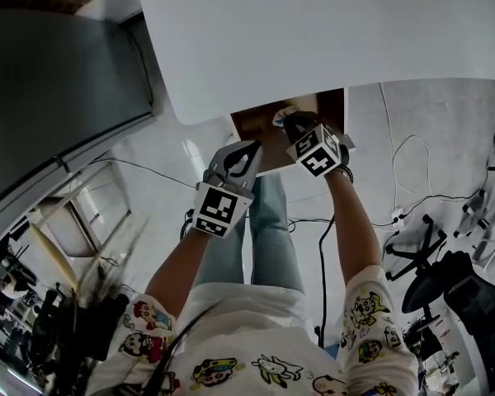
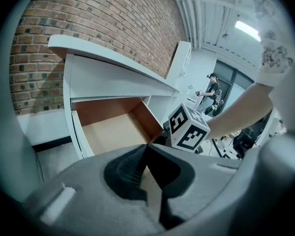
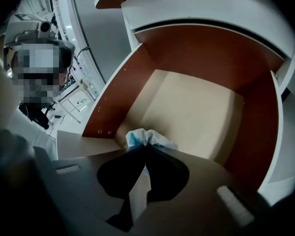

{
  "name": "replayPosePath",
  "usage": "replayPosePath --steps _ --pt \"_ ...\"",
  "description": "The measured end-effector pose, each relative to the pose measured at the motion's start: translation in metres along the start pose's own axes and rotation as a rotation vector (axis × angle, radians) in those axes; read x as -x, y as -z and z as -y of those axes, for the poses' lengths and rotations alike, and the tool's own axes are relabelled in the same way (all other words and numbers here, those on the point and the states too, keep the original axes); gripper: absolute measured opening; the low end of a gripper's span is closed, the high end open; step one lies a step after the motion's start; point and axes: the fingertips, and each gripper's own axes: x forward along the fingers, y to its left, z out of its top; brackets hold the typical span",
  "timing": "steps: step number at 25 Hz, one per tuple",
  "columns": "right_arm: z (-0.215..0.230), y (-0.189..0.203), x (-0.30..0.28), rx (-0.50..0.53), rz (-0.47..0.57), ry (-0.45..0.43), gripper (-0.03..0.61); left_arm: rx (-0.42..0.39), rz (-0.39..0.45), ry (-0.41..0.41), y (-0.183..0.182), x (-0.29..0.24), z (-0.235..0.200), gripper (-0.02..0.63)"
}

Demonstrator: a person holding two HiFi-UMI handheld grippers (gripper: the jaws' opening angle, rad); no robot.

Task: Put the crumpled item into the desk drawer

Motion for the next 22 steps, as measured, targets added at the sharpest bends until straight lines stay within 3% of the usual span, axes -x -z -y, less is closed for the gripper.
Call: replayPosePath --steps 7,15,22 --pt "-0.007 0.008 -0.013 0.020 -0.081 -0.088 0.015 0.008 -0.019 -0.002 0.013 -0.003 -0.002 -0.002" --pt "-0.005 0.009 -0.020 0.066 -0.148 -0.095 0.018 0.014 -0.010 -0.003 0.016 -0.001 -0.003 -0.001" --pt "-0.003 0.019 -0.028 0.210 -0.206 -0.111 0.038 0.022 0.002 -0.017 0.017 0.004 0.003 -0.002"
